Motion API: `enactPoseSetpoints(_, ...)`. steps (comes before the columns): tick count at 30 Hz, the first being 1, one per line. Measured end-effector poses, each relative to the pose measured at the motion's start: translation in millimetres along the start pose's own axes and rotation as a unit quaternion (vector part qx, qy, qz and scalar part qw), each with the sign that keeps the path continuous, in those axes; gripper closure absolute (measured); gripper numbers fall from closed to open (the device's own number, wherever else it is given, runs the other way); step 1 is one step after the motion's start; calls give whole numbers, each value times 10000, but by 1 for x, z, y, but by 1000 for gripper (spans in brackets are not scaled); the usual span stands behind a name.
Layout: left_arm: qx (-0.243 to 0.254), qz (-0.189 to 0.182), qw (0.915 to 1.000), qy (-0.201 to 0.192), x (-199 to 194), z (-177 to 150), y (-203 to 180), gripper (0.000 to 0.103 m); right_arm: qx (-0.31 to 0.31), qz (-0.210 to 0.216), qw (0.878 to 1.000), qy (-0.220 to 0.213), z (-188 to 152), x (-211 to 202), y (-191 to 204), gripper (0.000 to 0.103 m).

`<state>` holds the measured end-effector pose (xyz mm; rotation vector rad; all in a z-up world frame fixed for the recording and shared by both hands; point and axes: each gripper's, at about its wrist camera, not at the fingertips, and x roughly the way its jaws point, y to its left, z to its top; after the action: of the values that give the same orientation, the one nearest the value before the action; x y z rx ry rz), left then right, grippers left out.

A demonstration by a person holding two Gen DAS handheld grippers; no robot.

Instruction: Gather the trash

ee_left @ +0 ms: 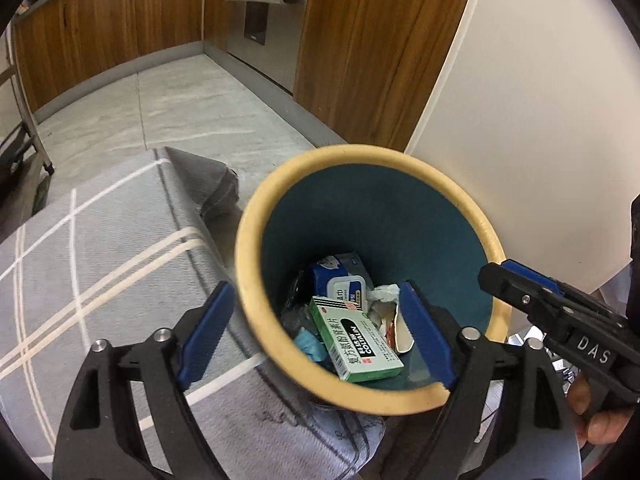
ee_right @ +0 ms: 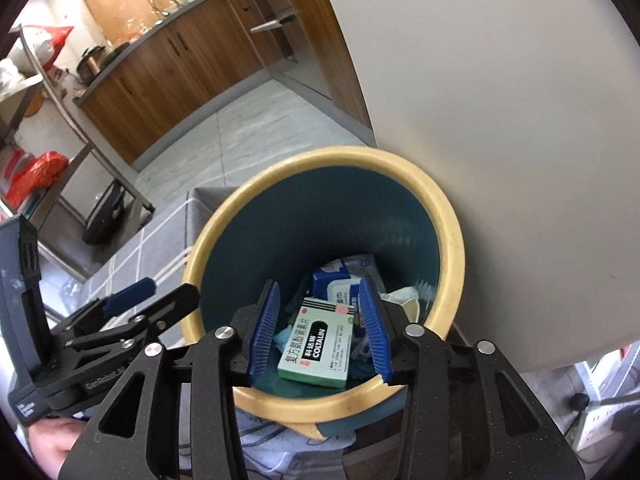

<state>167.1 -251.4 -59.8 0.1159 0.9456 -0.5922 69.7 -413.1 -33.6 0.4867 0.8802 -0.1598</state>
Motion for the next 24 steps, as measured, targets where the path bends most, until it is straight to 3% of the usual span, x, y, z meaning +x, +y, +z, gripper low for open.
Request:
enactPoseSetpoints(7, -141, 103, 9992, -366, -45, -10, 10, 6, -328, -63, 9993, -193, -4, -27, 11, 47)
enactPoseSetpoints(17, -469, 190, 9955, -802, -100, -25, 13, 6, -866, -25, 9938, -691, -20, -74, 32, 25)
enactPoseSetpoints(24, -585, 298, 9930, -980, -133, -42, 6, 6, -1011, -62, 9889, -1087, -32, -111, 40, 20)
